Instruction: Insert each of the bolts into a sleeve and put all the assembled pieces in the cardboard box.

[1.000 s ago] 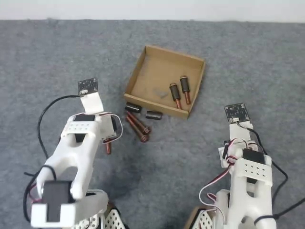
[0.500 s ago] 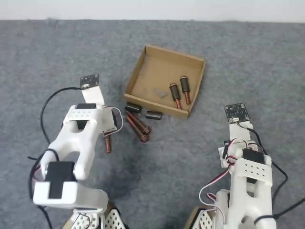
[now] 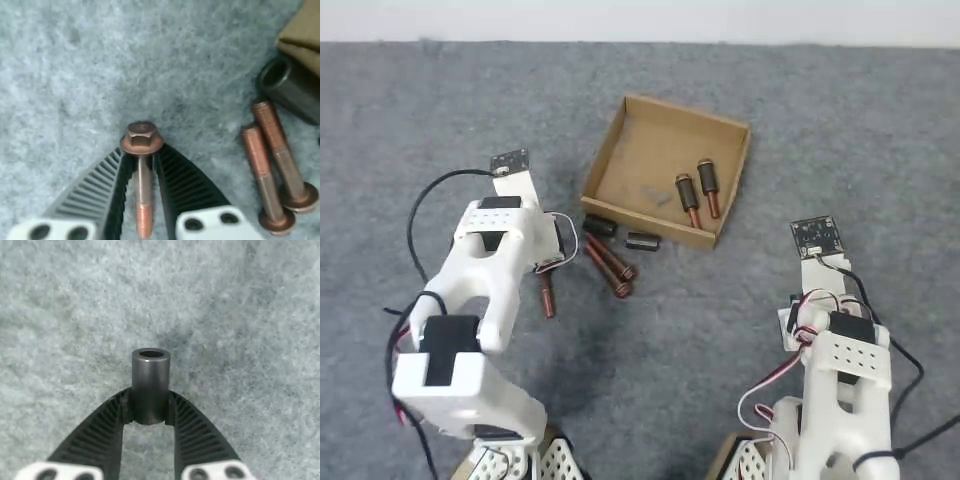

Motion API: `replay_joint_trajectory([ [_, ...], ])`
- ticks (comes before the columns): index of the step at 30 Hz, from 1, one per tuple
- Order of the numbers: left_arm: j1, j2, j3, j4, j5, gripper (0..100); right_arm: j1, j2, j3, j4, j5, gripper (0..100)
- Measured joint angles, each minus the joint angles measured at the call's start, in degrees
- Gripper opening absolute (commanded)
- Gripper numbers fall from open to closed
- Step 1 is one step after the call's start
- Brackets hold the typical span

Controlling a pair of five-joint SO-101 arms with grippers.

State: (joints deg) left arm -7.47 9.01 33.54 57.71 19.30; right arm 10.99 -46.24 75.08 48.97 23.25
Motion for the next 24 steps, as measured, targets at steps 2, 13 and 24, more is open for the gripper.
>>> replay_joint_trajectory([
  [2,0.00,-1.14,1.49,-1.14,0.00,1,0.00,0.00,0.00,0.00,0.00,0.7],
  [13,-0.35,-17.76,20.92,-14.95,0.09,1,-1.93,0.00,0.00,-2.29,0.00,0.7],
  [24,-0.70,-19.96,23.30,-16.44,0.18,1,-7.12,0.00,3.16,-25.85,0.00,0.7],
])
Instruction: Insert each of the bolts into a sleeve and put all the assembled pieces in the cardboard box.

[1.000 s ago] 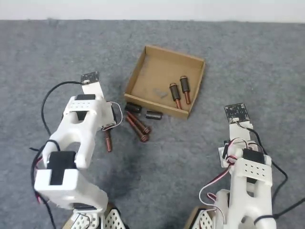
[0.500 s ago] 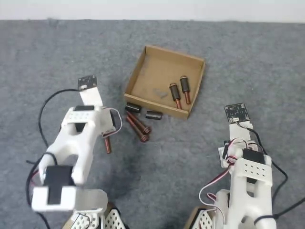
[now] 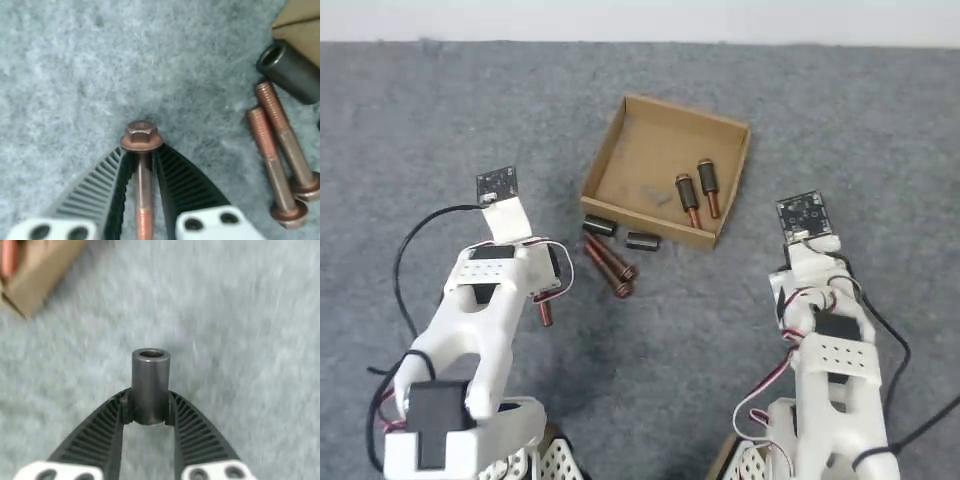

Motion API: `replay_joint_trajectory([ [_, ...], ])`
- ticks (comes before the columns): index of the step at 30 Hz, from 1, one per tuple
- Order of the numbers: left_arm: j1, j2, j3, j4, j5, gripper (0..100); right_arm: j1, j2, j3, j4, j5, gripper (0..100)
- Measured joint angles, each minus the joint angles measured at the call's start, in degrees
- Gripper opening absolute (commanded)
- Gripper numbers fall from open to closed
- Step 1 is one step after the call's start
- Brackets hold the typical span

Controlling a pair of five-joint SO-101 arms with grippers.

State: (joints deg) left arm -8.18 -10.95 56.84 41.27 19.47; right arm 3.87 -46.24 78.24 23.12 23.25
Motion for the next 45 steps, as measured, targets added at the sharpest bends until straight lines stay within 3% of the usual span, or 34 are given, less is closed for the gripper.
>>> replay_joint_trajectory([
  [11,0.00,-0.09,0.00,0.00,0.00,1,-9.93,0.00,9.41,-34.55,0.00,0.7],
  [17,0.00,-0.26,0.00,0.00,0.00,1,-13.36,0.00,9.23,-38.51,-1.85,0.7],
  [23,0.00,-0.26,0.00,0.00,0.00,1,-14.24,1.32,3.25,-38.51,-17.32,0.7],
  [29,0.00,-0.26,0.00,0.00,0.00,1,-13.98,13.45,-3.60,-43.34,-21.89,0.7],
  [39,0.00,-0.26,0.00,-0.09,0.00,1,-21.36,40.53,-4.92,-79.21,-24.00,0.7],
  [45,0.00,-0.26,0.00,-0.62,0.00,1,-26.64,50.64,-5.27,-92.22,-24.00,0.7],
])
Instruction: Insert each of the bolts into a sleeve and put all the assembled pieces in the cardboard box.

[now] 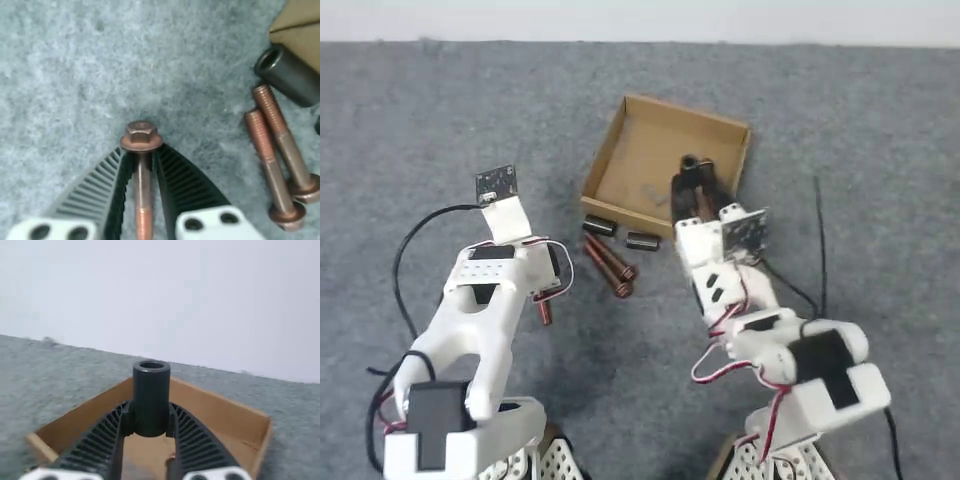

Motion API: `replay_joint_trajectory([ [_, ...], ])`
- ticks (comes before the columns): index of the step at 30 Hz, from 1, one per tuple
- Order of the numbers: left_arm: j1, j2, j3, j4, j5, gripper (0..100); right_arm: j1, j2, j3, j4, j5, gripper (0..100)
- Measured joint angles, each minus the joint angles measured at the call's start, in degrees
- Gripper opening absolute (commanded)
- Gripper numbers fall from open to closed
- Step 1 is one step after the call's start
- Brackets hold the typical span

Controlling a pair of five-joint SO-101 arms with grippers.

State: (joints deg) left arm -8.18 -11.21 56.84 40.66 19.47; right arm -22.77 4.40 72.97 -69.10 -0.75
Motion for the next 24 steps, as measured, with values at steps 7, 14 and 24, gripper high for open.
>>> replay_joint_trajectory([
  [7,0.00,0.00,0.00,-0.09,0.00,1,-6.77,1.14,8.62,-13.89,0.00,0.7],
  [14,0.09,0.00,0.00,-0.09,-3.78,1,-10.46,1.14,19.16,-24.18,0.00,0.7],
  [24,0.09,0.00,0.00,-0.09,-4.57,1,-10.90,1.05,21.63,-26.99,0.00,0.7],
])
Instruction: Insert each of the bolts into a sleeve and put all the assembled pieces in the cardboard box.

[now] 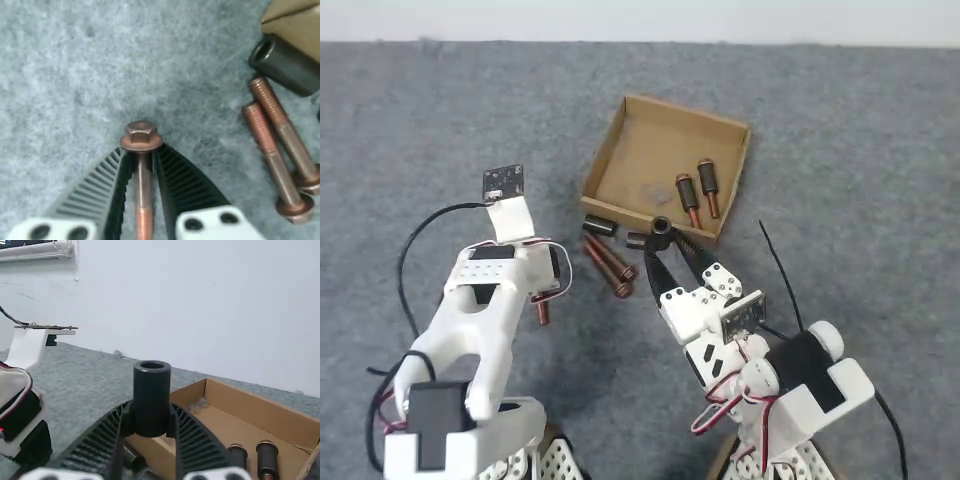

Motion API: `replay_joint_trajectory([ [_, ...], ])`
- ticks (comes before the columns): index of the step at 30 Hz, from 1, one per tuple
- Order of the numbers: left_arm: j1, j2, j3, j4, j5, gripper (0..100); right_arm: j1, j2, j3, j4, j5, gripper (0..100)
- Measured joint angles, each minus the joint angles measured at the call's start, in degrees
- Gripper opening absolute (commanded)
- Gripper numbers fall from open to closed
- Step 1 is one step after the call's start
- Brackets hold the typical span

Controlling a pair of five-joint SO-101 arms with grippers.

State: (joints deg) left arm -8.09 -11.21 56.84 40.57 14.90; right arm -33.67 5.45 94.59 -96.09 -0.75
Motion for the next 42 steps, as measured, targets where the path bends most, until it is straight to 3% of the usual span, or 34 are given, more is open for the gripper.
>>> replay_joint_trajectory([
  [11,2.55,0.00,-1.67,-5.01,-0.18,1,0.00,0.00,0.00,0.00,0.00,0.6],
  [17,3.96,-6.33,-7.30,-5.63,-0.18,1,-1.93,0.00,0.00,2.81,0.00,0.6],
  [28,16.00,-20.13,-8.79,-5.98,-0.35,1,-4.75,0.00,0.00,3.08,0.00,0.6],
  [38,21.27,-32.26,2.37,-23.82,-0.35,1,-4.75,0.00,0.00,3.08,0.00,0.6],
  [42,23.38,-37.54,5.89,-25.49,-0.35,1,-4.75,0.00,0.00,3.08,0.00,0.6],
])
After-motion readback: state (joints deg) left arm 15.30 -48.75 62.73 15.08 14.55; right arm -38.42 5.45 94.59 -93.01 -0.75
